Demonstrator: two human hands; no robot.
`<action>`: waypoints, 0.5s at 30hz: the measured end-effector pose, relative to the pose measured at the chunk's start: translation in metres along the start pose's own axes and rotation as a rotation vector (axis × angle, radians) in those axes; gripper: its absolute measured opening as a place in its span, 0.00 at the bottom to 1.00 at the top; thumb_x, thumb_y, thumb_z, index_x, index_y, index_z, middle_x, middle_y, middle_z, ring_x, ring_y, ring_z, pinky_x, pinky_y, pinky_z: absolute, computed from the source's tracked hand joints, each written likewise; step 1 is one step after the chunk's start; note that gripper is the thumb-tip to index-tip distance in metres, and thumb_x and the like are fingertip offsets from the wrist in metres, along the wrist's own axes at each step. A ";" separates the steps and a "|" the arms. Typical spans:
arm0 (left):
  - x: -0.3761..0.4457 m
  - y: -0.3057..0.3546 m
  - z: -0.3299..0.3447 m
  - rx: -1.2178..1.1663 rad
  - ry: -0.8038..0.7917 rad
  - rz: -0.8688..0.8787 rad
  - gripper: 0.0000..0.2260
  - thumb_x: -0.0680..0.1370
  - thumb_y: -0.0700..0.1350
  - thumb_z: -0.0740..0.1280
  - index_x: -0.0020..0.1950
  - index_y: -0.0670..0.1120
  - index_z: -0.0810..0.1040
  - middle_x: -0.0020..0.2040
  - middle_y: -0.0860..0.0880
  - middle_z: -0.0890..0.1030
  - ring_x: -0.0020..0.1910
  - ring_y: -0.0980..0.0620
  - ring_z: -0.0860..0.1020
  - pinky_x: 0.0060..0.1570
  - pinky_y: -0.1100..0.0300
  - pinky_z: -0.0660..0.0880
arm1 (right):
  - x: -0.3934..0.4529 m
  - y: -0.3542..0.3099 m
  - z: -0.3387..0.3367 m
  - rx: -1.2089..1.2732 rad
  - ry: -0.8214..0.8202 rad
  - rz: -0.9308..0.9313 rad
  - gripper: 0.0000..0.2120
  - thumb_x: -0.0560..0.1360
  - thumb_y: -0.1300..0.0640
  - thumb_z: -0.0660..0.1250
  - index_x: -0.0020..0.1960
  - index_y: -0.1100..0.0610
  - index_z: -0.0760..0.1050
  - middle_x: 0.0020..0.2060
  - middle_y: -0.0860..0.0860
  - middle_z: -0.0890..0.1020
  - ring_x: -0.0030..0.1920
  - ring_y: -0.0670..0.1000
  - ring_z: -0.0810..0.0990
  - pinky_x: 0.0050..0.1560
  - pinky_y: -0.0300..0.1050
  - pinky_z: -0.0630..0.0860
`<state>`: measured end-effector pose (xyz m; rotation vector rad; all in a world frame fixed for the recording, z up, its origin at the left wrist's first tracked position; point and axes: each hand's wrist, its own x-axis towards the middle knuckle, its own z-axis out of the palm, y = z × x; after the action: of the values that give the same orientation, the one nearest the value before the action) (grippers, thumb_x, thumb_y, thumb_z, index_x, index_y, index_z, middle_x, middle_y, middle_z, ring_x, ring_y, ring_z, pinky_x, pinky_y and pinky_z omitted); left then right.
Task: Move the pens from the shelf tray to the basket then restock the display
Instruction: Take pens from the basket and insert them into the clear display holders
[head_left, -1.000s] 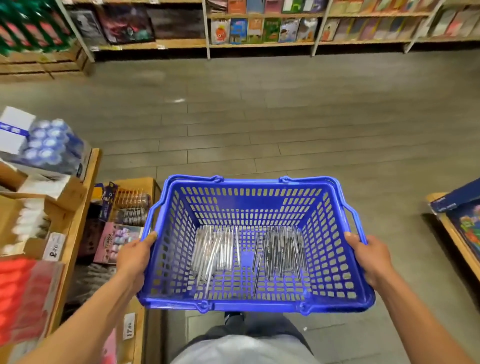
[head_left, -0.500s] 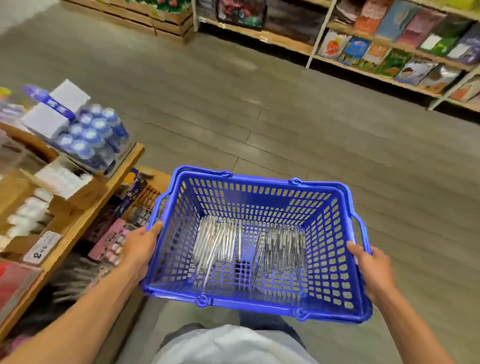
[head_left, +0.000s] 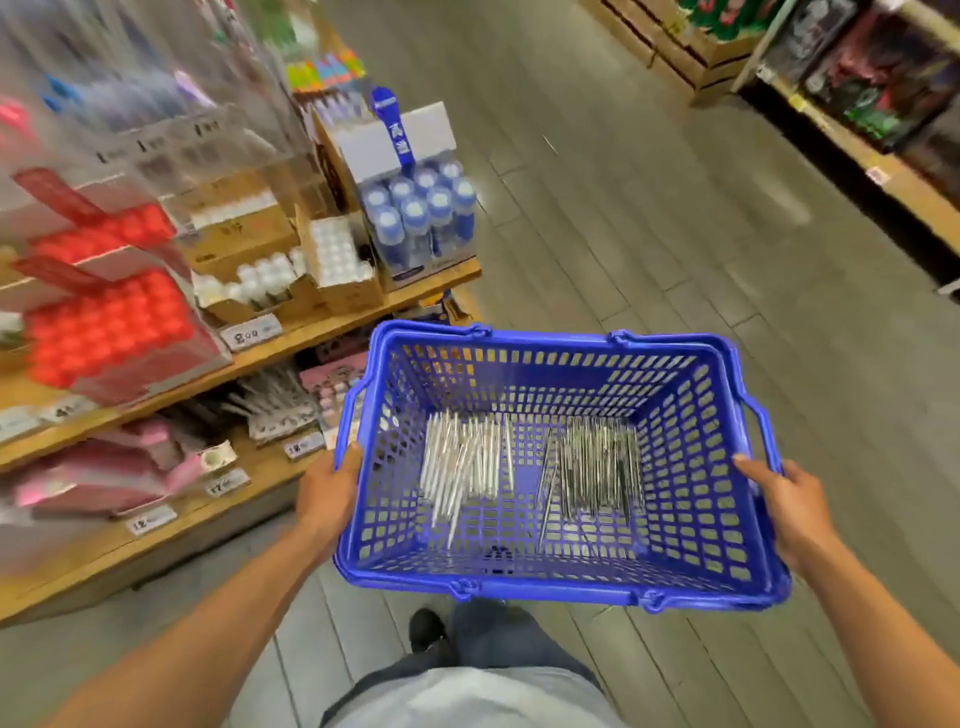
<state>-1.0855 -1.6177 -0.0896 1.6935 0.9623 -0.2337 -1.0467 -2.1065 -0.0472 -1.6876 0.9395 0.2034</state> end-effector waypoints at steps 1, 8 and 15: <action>-0.002 -0.005 -0.006 -0.020 0.036 -0.004 0.16 0.81 0.53 0.64 0.50 0.41 0.82 0.47 0.38 0.85 0.49 0.37 0.83 0.52 0.38 0.79 | 0.005 -0.006 0.009 -0.018 -0.031 -0.001 0.16 0.68 0.51 0.76 0.47 0.57 0.73 0.36 0.59 0.85 0.34 0.60 0.85 0.34 0.58 0.80; -0.018 -0.048 -0.060 -0.089 0.228 -0.051 0.16 0.80 0.57 0.64 0.40 0.49 0.82 0.30 0.56 0.83 0.36 0.51 0.82 0.32 0.60 0.75 | 0.004 -0.029 0.083 -0.096 -0.147 -0.063 0.10 0.70 0.55 0.73 0.44 0.58 0.74 0.34 0.59 0.85 0.32 0.61 0.84 0.32 0.57 0.80; -0.022 -0.100 -0.091 -0.111 0.306 -0.096 0.15 0.81 0.52 0.63 0.46 0.43 0.82 0.43 0.41 0.85 0.42 0.41 0.82 0.48 0.45 0.79 | -0.004 -0.010 0.129 -0.185 -0.239 -0.072 0.12 0.71 0.53 0.71 0.49 0.60 0.76 0.36 0.59 0.85 0.35 0.62 0.85 0.37 0.61 0.81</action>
<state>-1.1973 -1.5433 -0.1158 1.6098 1.2607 0.0179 -1.0005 -1.9908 -0.0826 -1.8166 0.6969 0.4450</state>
